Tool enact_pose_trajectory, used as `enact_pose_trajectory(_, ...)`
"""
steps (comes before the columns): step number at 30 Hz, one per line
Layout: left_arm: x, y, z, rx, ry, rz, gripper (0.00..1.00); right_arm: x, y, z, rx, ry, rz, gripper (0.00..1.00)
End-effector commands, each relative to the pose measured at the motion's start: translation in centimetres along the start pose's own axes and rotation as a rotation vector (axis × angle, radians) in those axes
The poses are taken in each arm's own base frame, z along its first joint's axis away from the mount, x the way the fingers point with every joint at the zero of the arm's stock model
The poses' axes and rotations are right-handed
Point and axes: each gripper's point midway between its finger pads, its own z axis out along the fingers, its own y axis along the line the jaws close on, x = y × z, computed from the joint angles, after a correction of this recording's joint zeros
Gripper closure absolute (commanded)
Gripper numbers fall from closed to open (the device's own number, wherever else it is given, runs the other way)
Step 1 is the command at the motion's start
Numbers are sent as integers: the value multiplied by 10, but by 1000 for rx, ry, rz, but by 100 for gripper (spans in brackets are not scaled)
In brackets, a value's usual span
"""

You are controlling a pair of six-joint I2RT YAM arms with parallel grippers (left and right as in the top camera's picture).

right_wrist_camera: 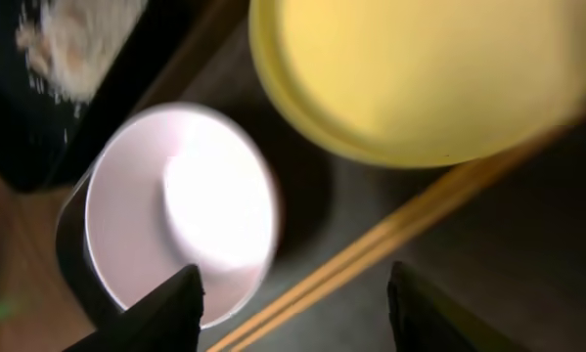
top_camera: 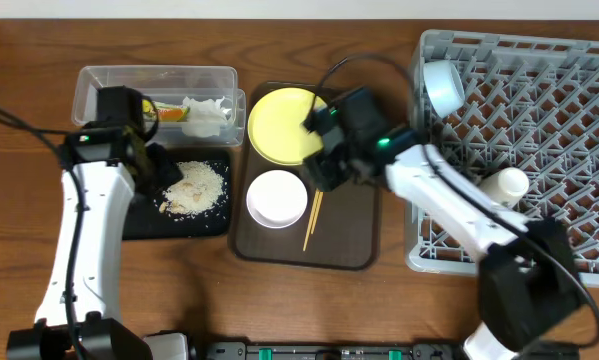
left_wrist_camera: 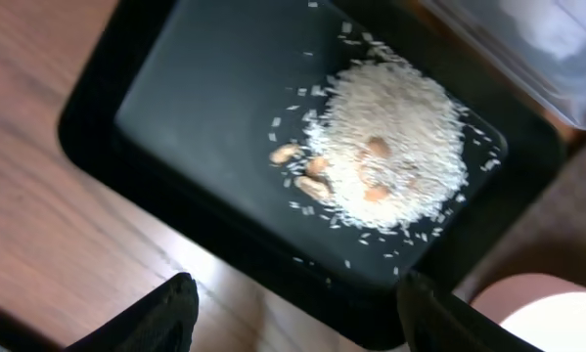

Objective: Sort waste into correct bins and load items into the dishwasher rack
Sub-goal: 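Grasp the white bowl rim on the brown tray with the right gripper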

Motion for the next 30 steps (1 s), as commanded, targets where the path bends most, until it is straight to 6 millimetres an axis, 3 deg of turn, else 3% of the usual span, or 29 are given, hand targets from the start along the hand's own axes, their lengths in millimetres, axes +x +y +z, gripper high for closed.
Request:
enact_pose_trajectory(1, -2, 9, -1, -24, -5, -51, 32, 17, 9, 28, 15, 73, 36, 46)
enact_pose_trajectory(5, -2, 9, -1, -24, -5, -51, 32, 31, -2, 48, 117, 118, 87, 52)
enact_pose_trajectory(9, -2, 9, -1, -23, -6, -51, 32, 44, -2, 65, 119, 163, 94, 67)
enact_pose_trajectory(11, -2, 9, -1, -24, -5, -51, 32, 47, -3, 68, 122, 173, 104, 81)
enact_pose_trajectory(12, -2, 9, -1, -24, -5, -51, 32, 46, -3, 68, 122, 172, 104, 90)
enact_pose_trajectory(14, -2, 9, -1, -24, -5, -51, 32, 42, -4, 67, 121, 156, 103, 98)
enact_pose_trajectory(17, -2, 9, -1, -23, -6, -51, 32, 25, -11, 56, 158, 96, 99, 99)
enact_pose_trajectory(20, -2, 9, -1, -24, -5, -51, 32, 2, -28, 27, 253, 4, 99, 99)
enact_pose_trajectory(22, -2, 9, -1, -23, -6, -51, 32, -16, -43, -3, 332, -76, 107, 99)
enact_pose_trajectory(26, -2, 9, -1, -23, -6, -51, 32, -46, -85, -88, 561, -262, 129, 99)
enact_pose_trajectory(27, -2, 9, -1, -23, -6, -51, 32, -48, -93, -101, 607, -287, 137, 99)
enact_pose_trajectory(30, -2, 9, -1, -23, -6, -51, 32, -54, -137, -171, 870, -381, 152, 99)
